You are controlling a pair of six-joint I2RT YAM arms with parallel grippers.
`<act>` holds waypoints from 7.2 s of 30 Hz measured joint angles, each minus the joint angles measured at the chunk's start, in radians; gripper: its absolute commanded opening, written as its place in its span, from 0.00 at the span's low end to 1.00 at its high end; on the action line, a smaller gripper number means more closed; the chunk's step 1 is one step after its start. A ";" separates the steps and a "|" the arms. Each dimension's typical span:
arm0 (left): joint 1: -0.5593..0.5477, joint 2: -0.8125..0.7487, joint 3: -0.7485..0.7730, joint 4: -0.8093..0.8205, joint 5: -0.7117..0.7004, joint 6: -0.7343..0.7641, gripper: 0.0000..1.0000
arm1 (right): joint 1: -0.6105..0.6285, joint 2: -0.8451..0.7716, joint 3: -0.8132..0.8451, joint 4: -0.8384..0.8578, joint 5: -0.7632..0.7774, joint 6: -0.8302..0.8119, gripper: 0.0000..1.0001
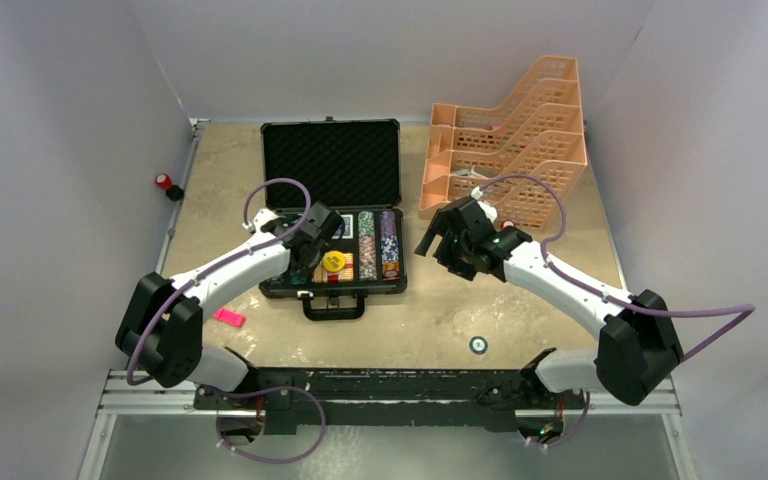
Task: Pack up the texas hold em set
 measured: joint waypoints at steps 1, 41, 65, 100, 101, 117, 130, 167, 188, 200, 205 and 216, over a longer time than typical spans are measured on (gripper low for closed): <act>0.000 -0.004 0.000 0.005 0.004 0.003 0.56 | 0.000 0.000 -0.001 0.000 0.000 0.000 0.90; 0.016 -0.033 -0.031 0.011 -0.114 0.052 0.16 | 0.000 0.007 -0.018 0.001 -0.002 0.002 0.89; 0.019 -0.455 -0.076 0.369 -0.009 0.621 0.45 | 0.000 -0.029 -0.085 -0.250 0.110 0.083 1.00; 0.020 -0.528 -0.179 0.554 0.059 0.871 0.56 | -0.001 0.000 -0.231 -0.493 0.052 0.843 0.88; 0.021 -0.528 -0.179 0.554 0.056 0.871 0.56 | -0.003 -0.007 -0.243 -0.478 0.050 0.843 0.87; 0.027 -0.527 -0.179 0.551 0.037 0.871 0.56 | -0.011 -0.178 -0.371 -0.157 -0.078 0.659 0.79; 0.027 -0.527 -0.179 0.551 0.034 0.871 0.56 | -0.011 -0.071 -0.188 -0.371 0.045 0.669 0.85; 0.033 -0.528 -0.179 0.544 0.005 0.872 0.56 | -0.156 -0.062 -0.345 -0.304 -0.203 0.637 0.71; 0.033 -0.528 -0.179 0.544 0.004 0.872 0.56 | -0.103 0.045 -0.282 -0.248 -0.256 0.484 0.49; 0.034 -0.507 -0.192 0.571 0.141 0.882 0.70 | -0.102 0.084 -0.234 -0.240 -0.203 0.438 0.54; 0.033 -0.488 -0.261 0.622 0.285 0.875 0.70 | -0.102 0.119 -0.209 -0.252 -0.209 0.420 0.54; 0.033 -0.481 -0.279 0.658 0.386 0.872 0.75 | -0.109 0.193 -0.165 -0.279 -0.257 0.368 0.33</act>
